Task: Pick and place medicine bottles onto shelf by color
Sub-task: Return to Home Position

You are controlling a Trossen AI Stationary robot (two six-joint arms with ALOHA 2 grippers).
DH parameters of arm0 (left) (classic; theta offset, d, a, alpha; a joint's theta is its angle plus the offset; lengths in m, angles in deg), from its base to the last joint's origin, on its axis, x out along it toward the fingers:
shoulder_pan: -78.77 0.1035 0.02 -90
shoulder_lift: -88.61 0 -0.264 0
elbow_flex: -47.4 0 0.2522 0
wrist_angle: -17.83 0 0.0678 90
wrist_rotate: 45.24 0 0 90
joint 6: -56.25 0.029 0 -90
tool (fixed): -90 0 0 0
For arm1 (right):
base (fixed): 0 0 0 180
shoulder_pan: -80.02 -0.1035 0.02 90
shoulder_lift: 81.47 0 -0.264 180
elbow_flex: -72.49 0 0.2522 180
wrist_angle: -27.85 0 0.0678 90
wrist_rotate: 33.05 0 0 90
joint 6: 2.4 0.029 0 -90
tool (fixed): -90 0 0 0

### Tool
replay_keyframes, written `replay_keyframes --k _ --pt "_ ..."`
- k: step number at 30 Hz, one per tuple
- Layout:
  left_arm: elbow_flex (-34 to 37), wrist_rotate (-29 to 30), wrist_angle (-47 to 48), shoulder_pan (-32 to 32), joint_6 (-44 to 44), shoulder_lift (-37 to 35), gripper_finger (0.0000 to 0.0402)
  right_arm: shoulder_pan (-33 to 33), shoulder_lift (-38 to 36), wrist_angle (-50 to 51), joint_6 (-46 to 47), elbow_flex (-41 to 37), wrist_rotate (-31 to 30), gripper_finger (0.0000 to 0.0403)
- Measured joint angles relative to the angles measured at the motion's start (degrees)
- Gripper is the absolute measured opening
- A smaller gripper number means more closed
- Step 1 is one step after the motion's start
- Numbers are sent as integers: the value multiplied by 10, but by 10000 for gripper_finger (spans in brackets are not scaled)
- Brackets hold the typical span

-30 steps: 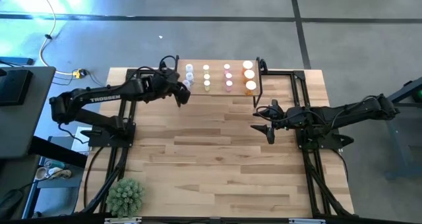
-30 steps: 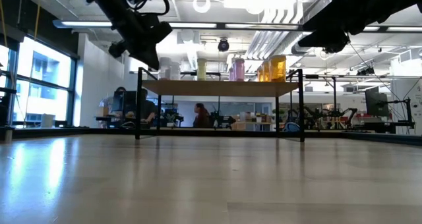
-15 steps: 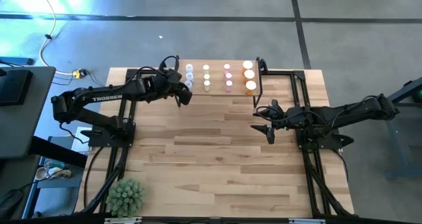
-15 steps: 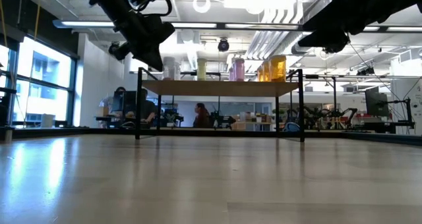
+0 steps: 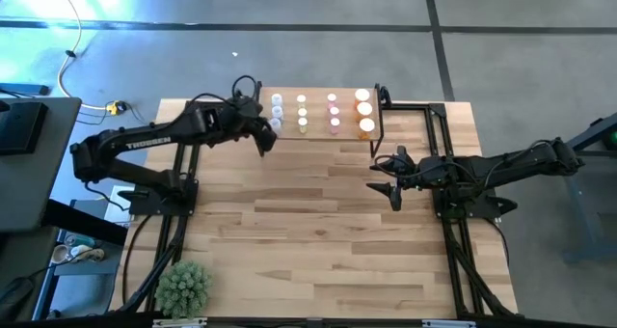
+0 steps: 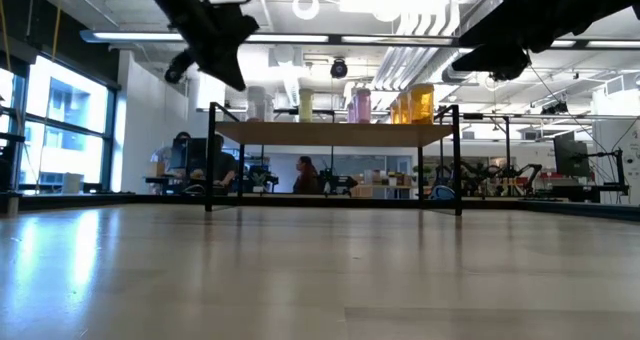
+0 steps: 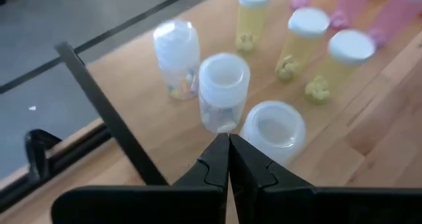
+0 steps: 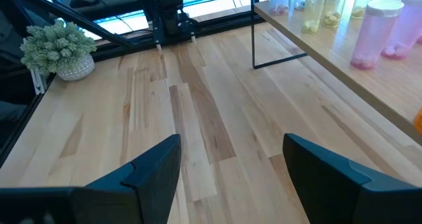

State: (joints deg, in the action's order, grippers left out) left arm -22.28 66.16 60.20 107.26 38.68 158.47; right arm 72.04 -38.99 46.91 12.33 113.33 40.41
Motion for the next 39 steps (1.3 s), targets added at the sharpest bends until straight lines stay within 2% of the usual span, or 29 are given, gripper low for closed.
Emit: replay_keyframes --k 9,13,19,27,36,39 --pt "-27 -2 81 -9 37 -98 0 0 -1 -25 13 0 0 257" --pt "11 -2 73 -41 38 -155 0 0 -1 -53 4 0 0 257" --pt "122 -7 -25 -102 33 -222 0 2 -1 -73 -5 0 0 257" --pt "217 -51 -124 -167 32 -260 0 10 -1 -81 -2 0 0 257" --pt "345 -183 -322 -231 47 -289 0 10 -1 -92 -4 0 -1 257" --pt "383 -211 -353 -248 42 -308 0 10 -4 -78 -20 22 -32 257"
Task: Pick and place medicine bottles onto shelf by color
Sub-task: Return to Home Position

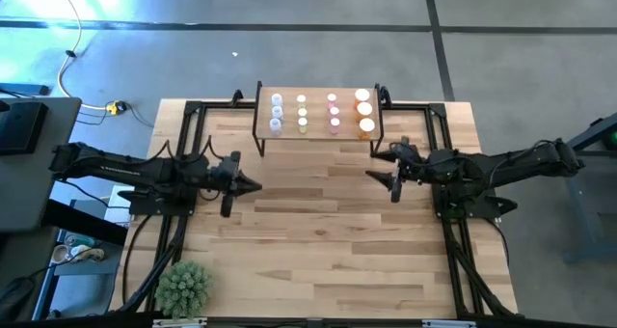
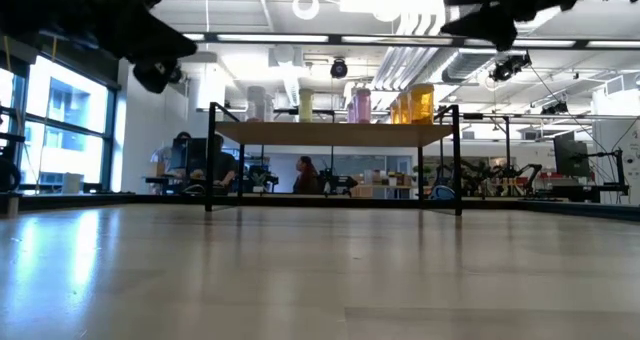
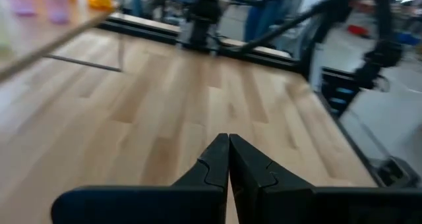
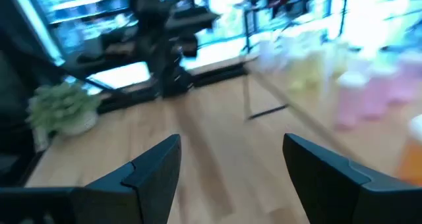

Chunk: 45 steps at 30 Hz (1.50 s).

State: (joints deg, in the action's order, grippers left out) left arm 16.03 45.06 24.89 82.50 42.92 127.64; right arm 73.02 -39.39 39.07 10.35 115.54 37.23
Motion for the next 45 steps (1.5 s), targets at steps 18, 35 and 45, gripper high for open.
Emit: replay_keyframes --k 18,35,45 --pt "154 -48 -56 -34 -17 -197 0 0 -82 179 -82 74 -108 257" --pt "170 -93 -52 -34 -50 -319 0 0 -252 10 -25 -168 -157 257" --pt "125 -107 25 -34 -26 -389 0 0 -390 32 -92 -174 -157 257"
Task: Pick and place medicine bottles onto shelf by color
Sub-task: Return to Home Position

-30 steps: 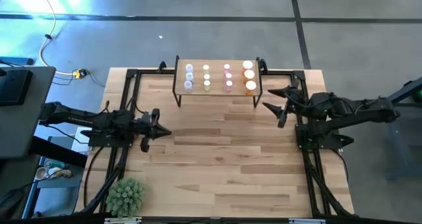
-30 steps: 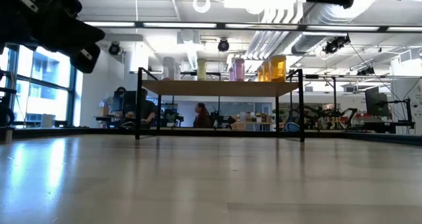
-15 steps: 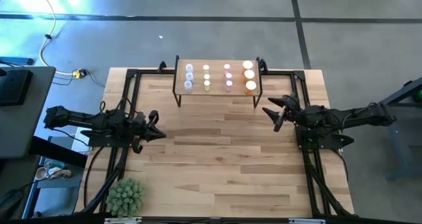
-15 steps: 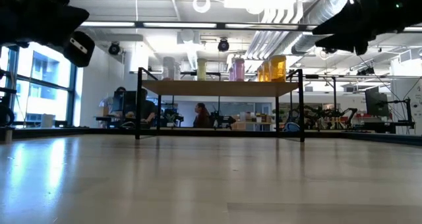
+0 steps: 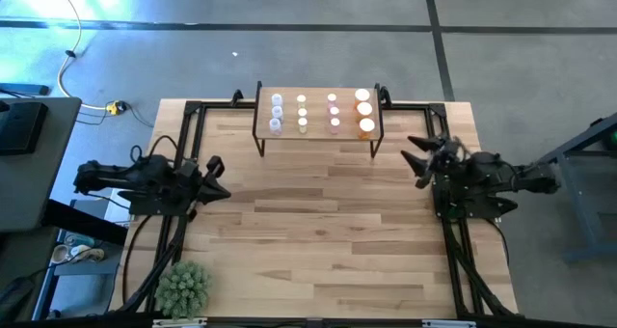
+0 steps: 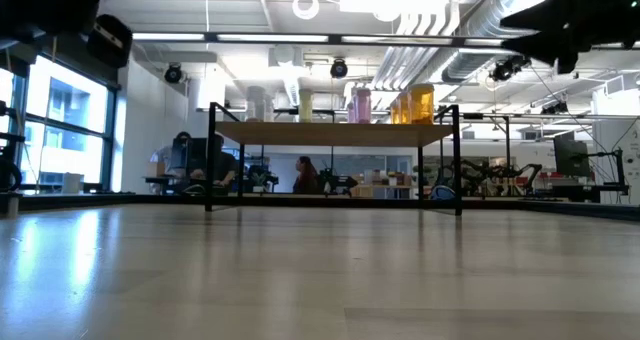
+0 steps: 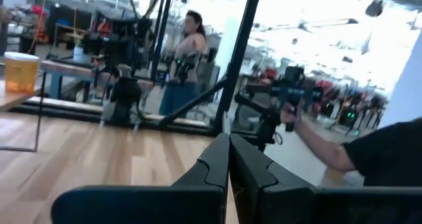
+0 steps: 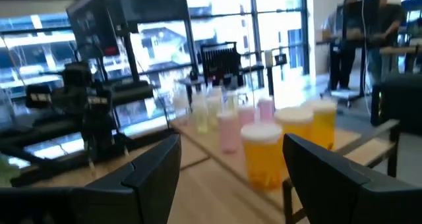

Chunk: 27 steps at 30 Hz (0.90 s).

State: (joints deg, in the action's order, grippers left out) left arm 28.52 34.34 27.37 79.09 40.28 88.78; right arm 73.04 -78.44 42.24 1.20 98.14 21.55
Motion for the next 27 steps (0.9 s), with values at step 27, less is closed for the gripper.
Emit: replay_keyframes --k 27 --pt "0 36 79 0 64 0 0 0 -27 20 86 -93 200 257"
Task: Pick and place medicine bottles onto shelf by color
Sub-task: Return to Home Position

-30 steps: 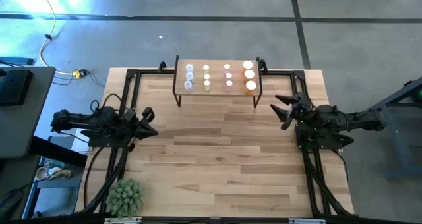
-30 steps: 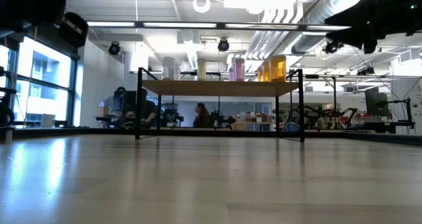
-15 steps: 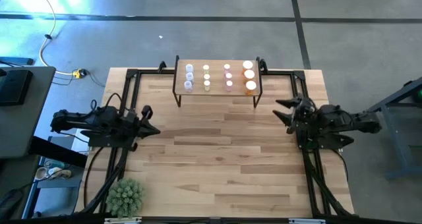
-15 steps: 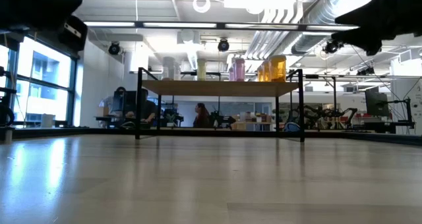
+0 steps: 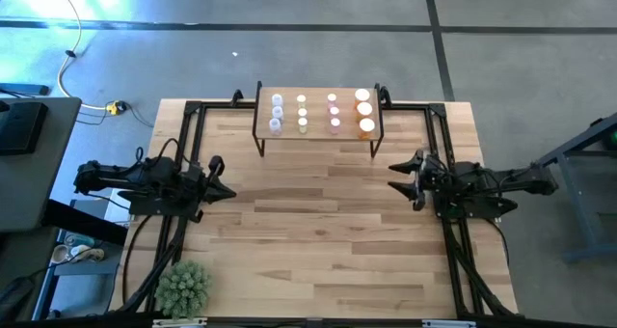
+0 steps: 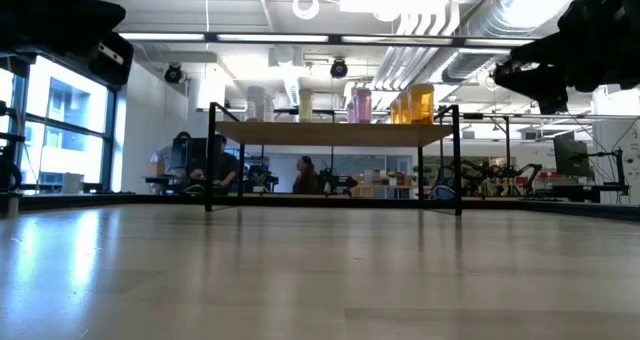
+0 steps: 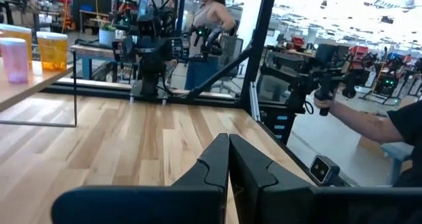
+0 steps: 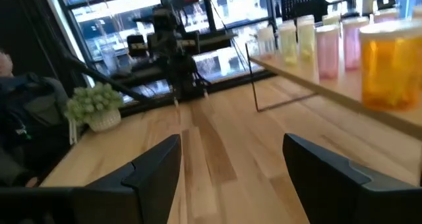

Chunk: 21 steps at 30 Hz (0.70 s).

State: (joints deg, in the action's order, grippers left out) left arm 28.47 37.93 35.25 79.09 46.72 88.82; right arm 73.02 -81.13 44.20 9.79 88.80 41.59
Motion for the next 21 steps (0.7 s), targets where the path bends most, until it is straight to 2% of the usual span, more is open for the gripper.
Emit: replay_keyframes --k 5,10,21 --pt "0 0 25 0 -3 1 0 0 3 -42 -17 -14 17 257" --pt "0 3 61 0 -12 1 0 0 4 -43 -17 -15 18 257" --pt "0 4 61 0 -13 1 0 0 4 -43 -17 -15 17 257"
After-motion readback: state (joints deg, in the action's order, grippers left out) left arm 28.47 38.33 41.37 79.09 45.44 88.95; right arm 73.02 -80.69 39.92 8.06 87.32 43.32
